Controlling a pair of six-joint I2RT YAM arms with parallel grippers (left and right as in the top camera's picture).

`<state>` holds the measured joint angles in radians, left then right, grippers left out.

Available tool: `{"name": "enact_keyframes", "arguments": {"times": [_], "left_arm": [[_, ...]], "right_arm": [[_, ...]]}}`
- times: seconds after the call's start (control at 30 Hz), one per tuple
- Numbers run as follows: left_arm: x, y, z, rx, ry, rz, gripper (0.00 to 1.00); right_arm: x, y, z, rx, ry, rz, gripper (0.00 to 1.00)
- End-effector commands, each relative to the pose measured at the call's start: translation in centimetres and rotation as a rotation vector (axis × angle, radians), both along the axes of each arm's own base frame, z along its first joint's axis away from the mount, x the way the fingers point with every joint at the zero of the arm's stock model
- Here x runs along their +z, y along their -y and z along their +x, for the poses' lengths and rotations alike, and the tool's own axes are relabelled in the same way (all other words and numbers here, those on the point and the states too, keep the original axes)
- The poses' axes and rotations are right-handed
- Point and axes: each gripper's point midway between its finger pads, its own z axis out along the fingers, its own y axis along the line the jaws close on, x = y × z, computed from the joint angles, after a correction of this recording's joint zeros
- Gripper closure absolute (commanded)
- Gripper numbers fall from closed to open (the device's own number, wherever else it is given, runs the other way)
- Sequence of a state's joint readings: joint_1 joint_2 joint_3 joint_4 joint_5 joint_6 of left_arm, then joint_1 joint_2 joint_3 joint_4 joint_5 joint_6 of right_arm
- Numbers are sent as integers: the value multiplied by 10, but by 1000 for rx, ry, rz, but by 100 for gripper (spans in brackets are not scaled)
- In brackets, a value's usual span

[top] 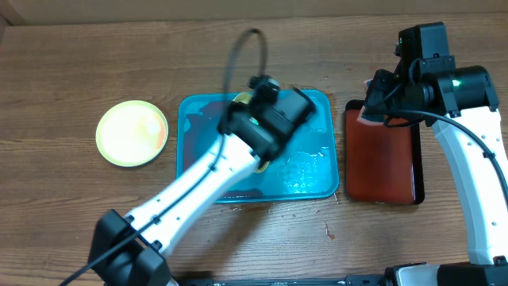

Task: Clean dirty plates on tray and stack at the side

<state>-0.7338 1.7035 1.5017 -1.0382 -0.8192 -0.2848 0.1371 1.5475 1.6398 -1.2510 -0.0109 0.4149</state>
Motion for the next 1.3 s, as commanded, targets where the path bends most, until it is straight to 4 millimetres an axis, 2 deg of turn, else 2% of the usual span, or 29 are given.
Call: {"name": "enact_keyframes", "arguments": {"times": [0.0, 0.17, 0.33, 0.5, 0.53, 0.7, 0.87, 0.97, 1.17, 1.27], "left_arm": [[-22, 0, 4, -18, -205, -320, 96], [-32, -18, 16, -12, -318, -561, 96], [-28, -27, 26, -69, -359, -751, 96], [-26, -32, 28, -77, -362, -790, 96], [-26, -32, 29, -81, -361, -788, 96], [-26, -32, 29, -84, -359, -786, 96], [-29, -38, 33, -65, -347, -756, 96], [-37, -44, 39, -41, -340, -718, 93], [-58, -51, 51, -23, -350, -659, 87], [-71, -57, 61, -3, -351, -653, 78]], "right_arm": [[4, 5, -4, -7, 7, -11, 96], [-10, 6, -14, 17, -65, -32, 96], [-42, 8, -23, 56, -167, -63, 96], [-77, 20, -34, 34, -247, -108, 96], [-92, 29, -38, 15, -273, -123, 96], [-127, 50, -44, -28, -300, -140, 95], [-160, 62, -45, -14, -302, -127, 77], [-174, 65, -45, -18, -309, -99, 70], [-183, 62, -40, 13, -312, -82, 62], [-183, 60, -38, 17, -305, -68, 51]]}}
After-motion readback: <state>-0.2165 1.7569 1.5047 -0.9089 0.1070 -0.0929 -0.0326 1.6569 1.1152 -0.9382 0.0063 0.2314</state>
